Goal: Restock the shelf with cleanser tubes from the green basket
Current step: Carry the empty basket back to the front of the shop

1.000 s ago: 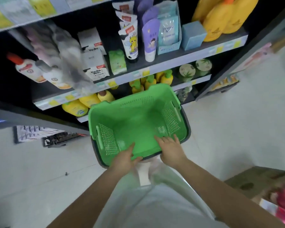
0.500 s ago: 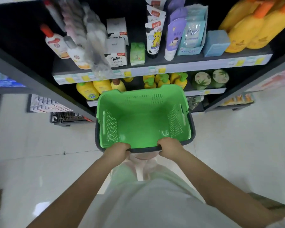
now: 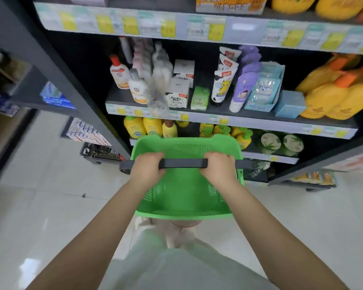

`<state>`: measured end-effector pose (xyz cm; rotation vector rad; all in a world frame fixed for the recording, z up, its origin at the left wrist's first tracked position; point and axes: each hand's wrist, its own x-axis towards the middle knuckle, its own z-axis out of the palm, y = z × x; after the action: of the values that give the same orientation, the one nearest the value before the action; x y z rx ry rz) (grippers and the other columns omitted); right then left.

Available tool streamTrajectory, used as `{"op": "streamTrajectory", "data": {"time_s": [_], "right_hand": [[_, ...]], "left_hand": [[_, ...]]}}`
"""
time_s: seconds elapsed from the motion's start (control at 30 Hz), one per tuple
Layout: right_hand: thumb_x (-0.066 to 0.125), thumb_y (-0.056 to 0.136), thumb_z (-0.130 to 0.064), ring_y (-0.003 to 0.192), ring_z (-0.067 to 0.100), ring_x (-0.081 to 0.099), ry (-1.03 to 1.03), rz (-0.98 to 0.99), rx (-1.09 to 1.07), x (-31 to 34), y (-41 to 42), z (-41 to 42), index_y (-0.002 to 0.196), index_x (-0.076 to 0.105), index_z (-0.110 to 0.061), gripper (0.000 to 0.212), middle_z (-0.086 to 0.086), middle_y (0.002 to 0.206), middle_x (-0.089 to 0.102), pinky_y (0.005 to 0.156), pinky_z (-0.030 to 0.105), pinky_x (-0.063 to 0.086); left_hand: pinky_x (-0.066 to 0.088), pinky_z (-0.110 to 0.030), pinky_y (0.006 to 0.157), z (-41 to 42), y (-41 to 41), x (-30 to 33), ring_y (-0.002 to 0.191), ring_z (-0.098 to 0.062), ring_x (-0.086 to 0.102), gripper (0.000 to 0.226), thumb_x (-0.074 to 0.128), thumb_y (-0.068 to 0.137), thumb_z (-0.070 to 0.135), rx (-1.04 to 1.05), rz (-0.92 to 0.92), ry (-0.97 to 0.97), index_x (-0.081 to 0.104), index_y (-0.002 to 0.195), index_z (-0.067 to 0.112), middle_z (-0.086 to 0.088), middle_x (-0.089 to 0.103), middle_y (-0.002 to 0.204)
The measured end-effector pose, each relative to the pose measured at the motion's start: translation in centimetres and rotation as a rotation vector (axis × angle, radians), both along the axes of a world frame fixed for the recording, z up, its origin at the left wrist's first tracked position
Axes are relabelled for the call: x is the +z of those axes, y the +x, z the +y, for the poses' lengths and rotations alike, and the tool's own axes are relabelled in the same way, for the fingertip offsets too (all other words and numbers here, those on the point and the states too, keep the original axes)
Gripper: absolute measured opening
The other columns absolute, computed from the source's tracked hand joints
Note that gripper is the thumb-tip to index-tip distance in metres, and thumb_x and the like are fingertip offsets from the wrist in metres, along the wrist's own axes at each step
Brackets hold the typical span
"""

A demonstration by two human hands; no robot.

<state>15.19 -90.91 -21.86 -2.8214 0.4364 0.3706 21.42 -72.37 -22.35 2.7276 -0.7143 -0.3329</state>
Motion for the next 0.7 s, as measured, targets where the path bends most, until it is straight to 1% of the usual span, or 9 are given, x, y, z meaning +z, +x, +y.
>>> {"op": "streamTrajectory", "data": {"time_s": [0.1, 0.17, 0.3, 0.37, 0.43, 0.5, 0.53, 0.6, 0.7], "right_hand": [[0.059, 0.083, -0.028, 0.071, 0.018, 0.043, -0.026, -0.090, 0.065, 2.9, 1.2, 1.7, 0.075, 0.051, -0.023, 0.013, -0.006, 0.070, 0.048, 0.072, 0.031, 0.026], [0.059, 0.083, -0.027, 0.071, 0.018, 0.042, -0.024, -0.130, 0.137, 5.2, 2.2, 3.6, 0.075, 0.052, -0.024, 0.011, -0.007, 0.068, 0.046, 0.072, 0.030, 0.025], [0.058, 0.082, -0.026, 0.070, 0.017, 0.043, 0.013, -0.194, 0.302, 8.9, 3.9, 8.4, 0.074, 0.053, -0.024, 0.011, -0.010, 0.062, 0.041, 0.071, 0.030, 0.025], [0.059, 0.082, -0.026, 0.070, 0.017, 0.044, 0.049, -0.217, 0.344, 10.2, 4.7, 10.5, 0.074, 0.055, -0.024, 0.009, -0.010, 0.064, 0.045, 0.072, 0.030, 0.025], [0.061, 0.081, -0.031, 0.072, 0.018, 0.048, 0.077, -0.257, 0.395, 11.4, 5.7, 13.6, 0.076, 0.058, -0.024, 0.009, -0.008, 0.069, 0.051, 0.075, 0.030, 0.026], [0.063, 0.080, -0.038, 0.078, 0.019, 0.052, 0.090, -0.313, 0.420, 12.4, 6.5, 17.3, 0.077, 0.057, -0.026, 0.014, -0.009, 0.071, 0.052, 0.085, 0.033, 0.027], [0.064, 0.079, -0.041, 0.083, 0.019, 0.054, 0.088, -0.347, 0.419, 12.8, 6.7, 19.3, 0.076, 0.057, -0.026, 0.017, -0.009, 0.072, 0.052, 0.094, 0.036, 0.026], [0.067, 0.075, -0.048, 0.089, 0.018, 0.053, 0.085, -0.432, 0.418, 13.5, 6.8, 23.5, 0.074, 0.056, -0.027, 0.024, -0.010, 0.073, 0.052, 0.109, 0.044, 0.013], [0.069, 0.072, -0.049, 0.094, 0.017, 0.053, 0.116, -0.541, 0.460, 14.6, 6.8, 29.7, 0.077, 0.060, -0.026, 0.026, -0.010, 0.078, 0.058, 0.112, 0.048, 0.002]], "left_hand": [[0.028, -0.031, 0.058, 2.4, -0.9, 2.3, 0.068, -0.032, 0.055, 0.009, 0.065, 0.070, 0.005, 0.121, -0.073, -0.098, 0.059, 0.077, 0.005, -0.011, 0.059, 0.068], [0.032, -0.031, 0.058, 4.7, -1.3, 4.1, 0.068, -0.032, 0.056, 0.011, 0.065, 0.069, 0.003, 0.210, -0.091, -0.140, 0.062, 0.079, 0.004, -0.012, 0.061, 0.068], [0.031, -0.029, 0.054, 10.2, -2.3, 7.8, 0.065, -0.025, 0.049, 0.012, 0.064, 0.072, 0.007, 0.363, -0.115, -0.169, 0.062, 0.083, 0.011, -0.001, 0.054, 0.066], [0.029, -0.028, 0.050, 12.6, -2.7, 9.4, 0.065, -0.024, 0.049, 0.012, 0.063, 0.073, 0.008, 0.406, -0.149, -0.158, 0.062, 0.083, 0.013, 0.001, 0.053, 0.066], [0.030, -0.028, 0.052, 15.6, -3.2, 10.9, 0.070, -0.028, 0.053, 0.013, 0.063, 0.072, 0.009, 0.486, -0.212, -0.155, 0.063, 0.085, 0.013, -0.001, 0.057, 0.069], [0.034, -0.029, 0.056, 18.9, -3.7, 12.0, 0.074, -0.030, 0.058, 0.014, 0.060, 0.072, 0.016, 0.557, -0.282, -0.158, 0.064, 0.085, 0.014, -0.004, 0.062, 0.073], [0.035, -0.029, 0.057, 20.7, -4.0, 12.5, 0.074, -0.030, 0.059, 0.017, 0.058, 0.070, 0.019, 0.588, -0.321, -0.153, 0.064, 0.085, 0.014, -0.005, 0.064, 0.073], [0.036, -0.030, 0.058, 24.5, -4.9, 13.6, 0.075, -0.031, 0.060, 0.016, 0.063, 0.071, 0.016, 0.651, -0.377, -0.140, 0.065, 0.087, 0.013, -0.005, 0.065, 0.074], [0.043, -0.033, 0.060, 30.4, -6.5, 15.1, 0.073, -0.031, 0.061, 0.022, 0.070, 0.070, 0.004, 0.643, -0.449, -0.087, 0.065, 0.090, 0.012, -0.005, 0.065, 0.076]]}}
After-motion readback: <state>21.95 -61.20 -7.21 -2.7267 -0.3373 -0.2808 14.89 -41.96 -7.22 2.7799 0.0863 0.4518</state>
